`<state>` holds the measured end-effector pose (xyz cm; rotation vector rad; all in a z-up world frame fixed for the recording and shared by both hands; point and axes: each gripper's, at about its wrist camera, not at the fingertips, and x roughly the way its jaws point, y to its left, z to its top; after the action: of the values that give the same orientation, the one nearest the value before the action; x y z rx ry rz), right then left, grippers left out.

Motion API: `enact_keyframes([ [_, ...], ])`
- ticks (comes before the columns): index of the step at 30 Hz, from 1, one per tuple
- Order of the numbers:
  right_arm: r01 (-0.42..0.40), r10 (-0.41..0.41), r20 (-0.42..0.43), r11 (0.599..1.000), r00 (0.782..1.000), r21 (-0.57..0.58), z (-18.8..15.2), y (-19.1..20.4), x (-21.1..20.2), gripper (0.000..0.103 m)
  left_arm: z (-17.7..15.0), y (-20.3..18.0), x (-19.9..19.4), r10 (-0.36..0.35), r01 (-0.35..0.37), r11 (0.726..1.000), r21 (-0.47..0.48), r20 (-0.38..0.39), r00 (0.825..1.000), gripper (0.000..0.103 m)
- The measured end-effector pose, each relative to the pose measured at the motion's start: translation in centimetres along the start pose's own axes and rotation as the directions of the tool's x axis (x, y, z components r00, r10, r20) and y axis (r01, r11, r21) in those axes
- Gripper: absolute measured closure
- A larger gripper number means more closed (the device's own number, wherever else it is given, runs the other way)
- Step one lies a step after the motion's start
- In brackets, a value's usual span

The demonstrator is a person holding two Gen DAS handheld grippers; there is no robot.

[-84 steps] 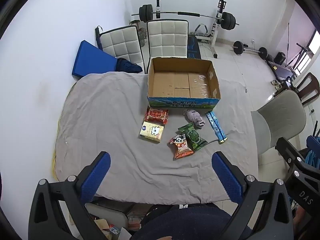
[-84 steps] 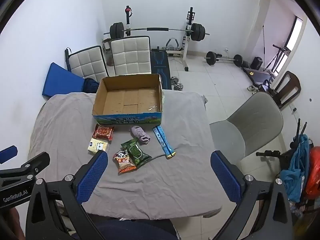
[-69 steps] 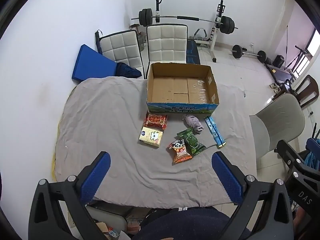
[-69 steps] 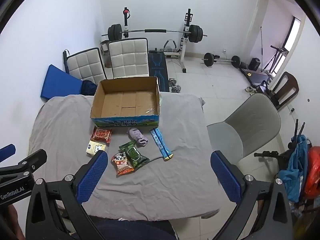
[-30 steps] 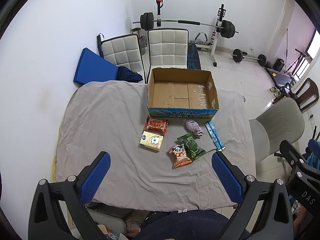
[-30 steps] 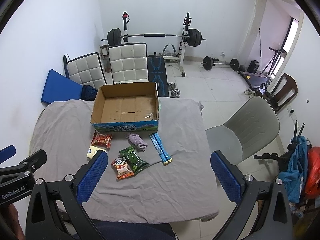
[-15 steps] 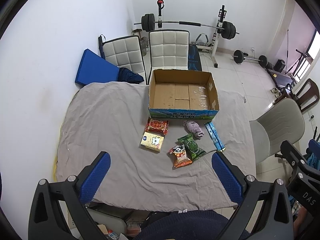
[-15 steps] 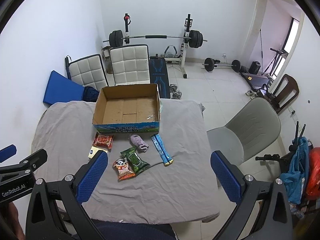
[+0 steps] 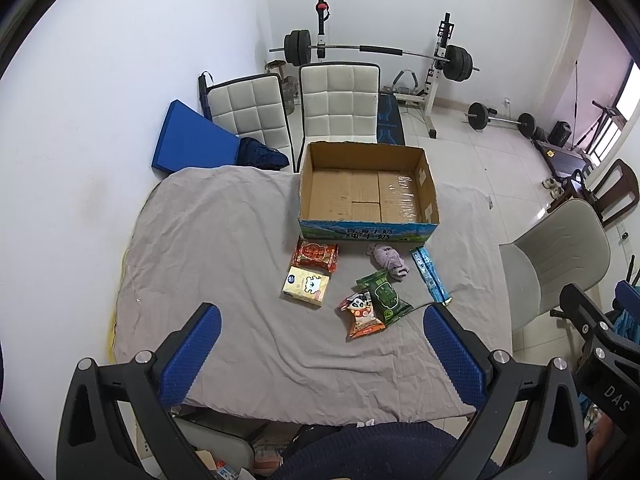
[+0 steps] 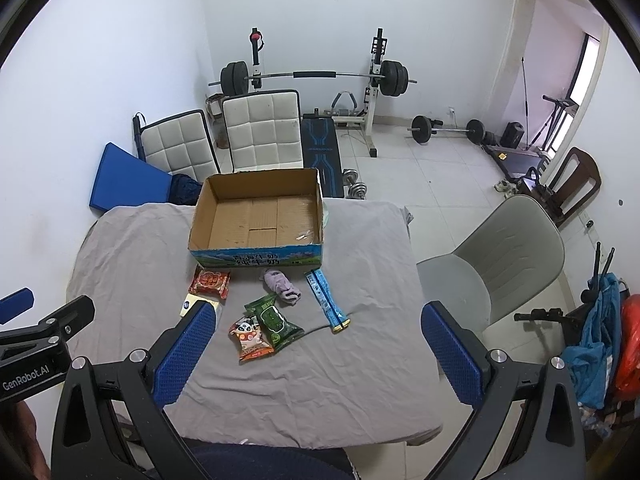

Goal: Organize soft objects

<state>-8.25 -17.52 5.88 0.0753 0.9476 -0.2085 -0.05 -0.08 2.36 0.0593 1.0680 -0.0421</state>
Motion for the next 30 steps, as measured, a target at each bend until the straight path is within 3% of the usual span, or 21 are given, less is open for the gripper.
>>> enact_keyframes([
  [14,0.001,-0.001,0.004,1.0,1.0,0.007,0.2,0.2,0.0,0.0,0.2,0.0,0.4,-0.02,0.02,1.0,-0.012,0.002,1.0,0.0],
  [19,-0.011,0.013,-0.038,0.999,0.999,0.045,0.5,-0.8,2.5,0.0,1.3,0.4,2.3,-0.017,0.018,0.999,-0.035,0.02,1.0,0.0],
  [26,-0.037,0.053,-0.16,0.994,0.986,0.101,0.5,-3.7,11.6,0.0,2.0,-0.5,11.3,-0.014,0.01,0.999,-0.053,-0.082,0.996,0.0],
  [30,-0.033,0.051,-0.256,0.997,0.965,0.074,-0.6,-4.1,19.0,0.0,0.5,-2.2,20.2,-0.01,0.003,1.0,-0.029,-0.246,0.969,0.0],
])
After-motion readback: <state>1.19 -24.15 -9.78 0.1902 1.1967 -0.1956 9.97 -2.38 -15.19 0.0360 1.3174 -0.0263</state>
